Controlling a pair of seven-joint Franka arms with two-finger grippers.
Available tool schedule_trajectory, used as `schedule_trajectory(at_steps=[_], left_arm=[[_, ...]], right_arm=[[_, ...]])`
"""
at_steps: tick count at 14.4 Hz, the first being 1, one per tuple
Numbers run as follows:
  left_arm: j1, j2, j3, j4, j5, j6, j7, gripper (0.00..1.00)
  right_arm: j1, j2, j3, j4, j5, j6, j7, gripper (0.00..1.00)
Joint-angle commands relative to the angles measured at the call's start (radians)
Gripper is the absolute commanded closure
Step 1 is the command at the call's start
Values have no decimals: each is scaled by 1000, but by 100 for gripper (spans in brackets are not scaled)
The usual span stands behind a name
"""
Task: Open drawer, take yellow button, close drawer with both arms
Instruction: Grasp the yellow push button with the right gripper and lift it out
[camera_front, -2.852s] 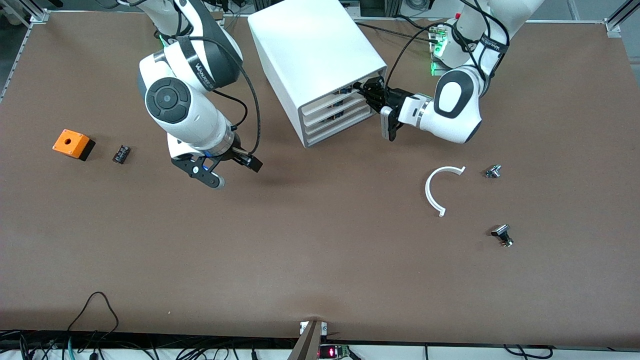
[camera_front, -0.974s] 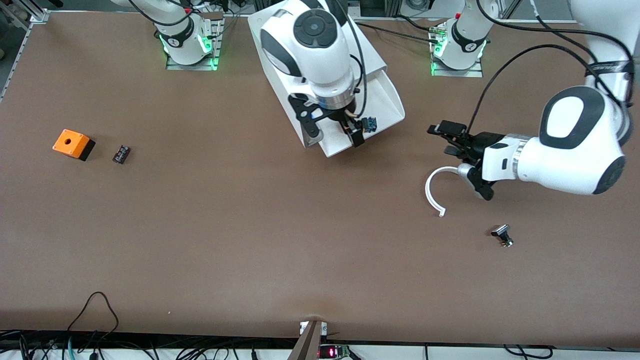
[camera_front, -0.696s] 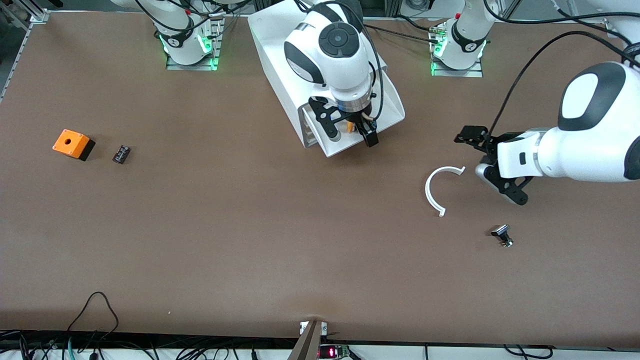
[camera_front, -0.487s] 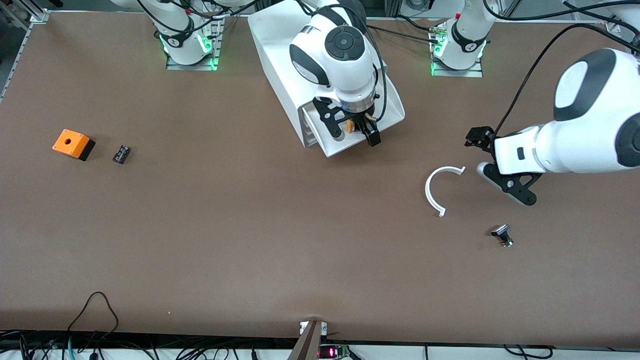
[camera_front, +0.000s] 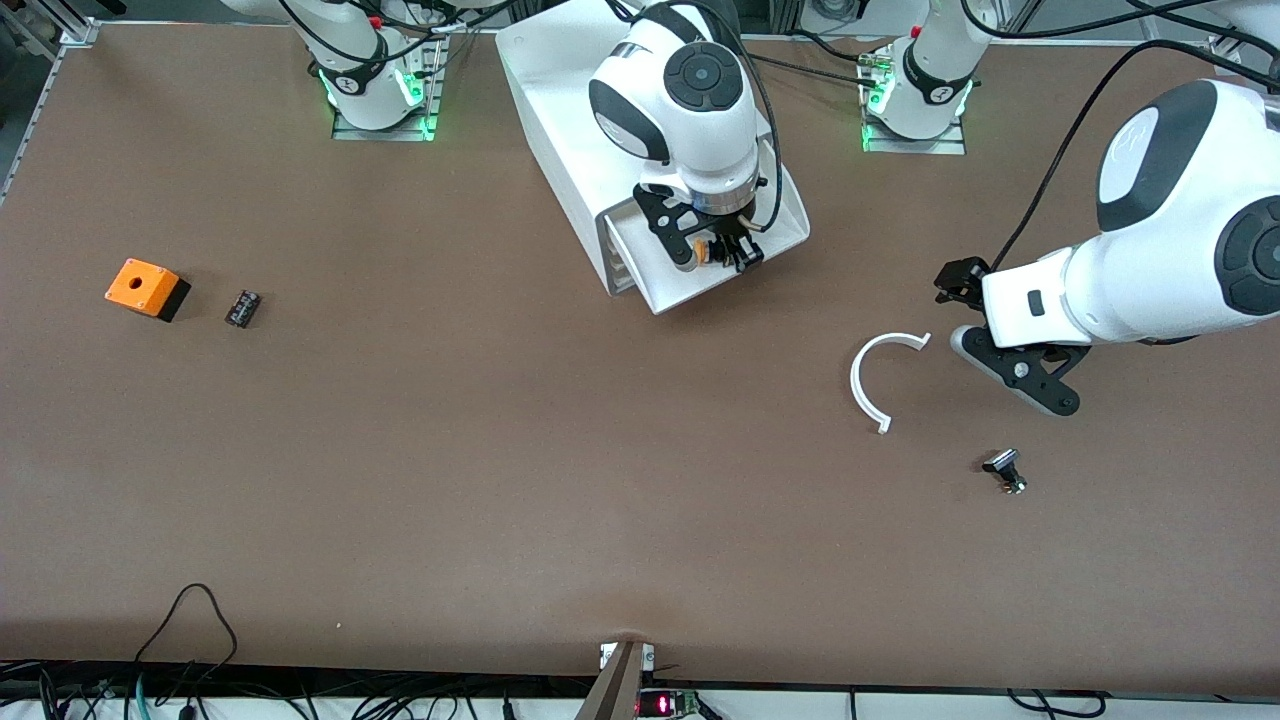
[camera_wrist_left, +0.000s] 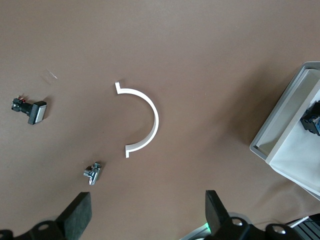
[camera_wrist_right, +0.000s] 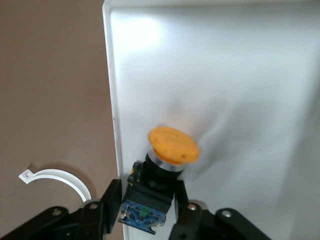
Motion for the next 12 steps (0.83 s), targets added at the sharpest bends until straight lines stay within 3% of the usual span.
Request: schedule_trajectory(at_steps=[1,4,6,9,12], left_arm=[[-5,21,-4,34,12,-8,-151,0],[-18,11,-7,21,-33,44,-404,0],[-21,18,-10,10,-34,74,-448,0],[-51,21,-7,-10,-31,108,-489,0],[-90,22,-7,-59,-26,127,-650,0]], right_arm=[[10,12,-2,43,-11,-42,18,100],[4,-7,-2,66,-7,-115,13,100],[-21,-36,-2,121,7,-202,-40,100],[-90,-85,-3,129,44,-314,-251,100],[-168,-117,-14,124,45,-419,-581,100]])
